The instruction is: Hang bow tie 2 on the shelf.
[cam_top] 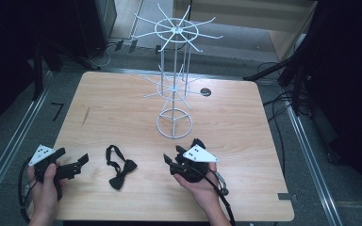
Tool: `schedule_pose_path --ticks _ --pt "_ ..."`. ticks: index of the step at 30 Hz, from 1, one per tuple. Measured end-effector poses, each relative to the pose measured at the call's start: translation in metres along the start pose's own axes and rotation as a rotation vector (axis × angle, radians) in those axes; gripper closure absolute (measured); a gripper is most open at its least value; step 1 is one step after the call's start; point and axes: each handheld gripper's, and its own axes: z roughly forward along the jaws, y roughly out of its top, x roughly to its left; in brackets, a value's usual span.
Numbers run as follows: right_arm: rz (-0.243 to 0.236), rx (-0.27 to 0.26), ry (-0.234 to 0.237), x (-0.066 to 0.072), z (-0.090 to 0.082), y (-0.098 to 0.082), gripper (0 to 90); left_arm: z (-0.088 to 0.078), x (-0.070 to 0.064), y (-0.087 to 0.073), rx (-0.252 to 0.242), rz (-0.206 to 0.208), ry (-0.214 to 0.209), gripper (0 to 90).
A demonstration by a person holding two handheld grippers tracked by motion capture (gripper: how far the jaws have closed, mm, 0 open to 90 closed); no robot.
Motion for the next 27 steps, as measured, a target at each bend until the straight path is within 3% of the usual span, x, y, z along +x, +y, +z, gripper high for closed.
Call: schedule_pose_path --ticks 14,27 --pt "-0.014 0.024 0.04 0.024 0.023 0.002 45.1 0.0 0.0 0.0 0.0 0.0 -0.001 0.0" --pt "-0.002 0.039 0.061 0.036 0.04 0.003 46.0 0.0 0.0 0.0 0.001 0.001 0.0 0.0"
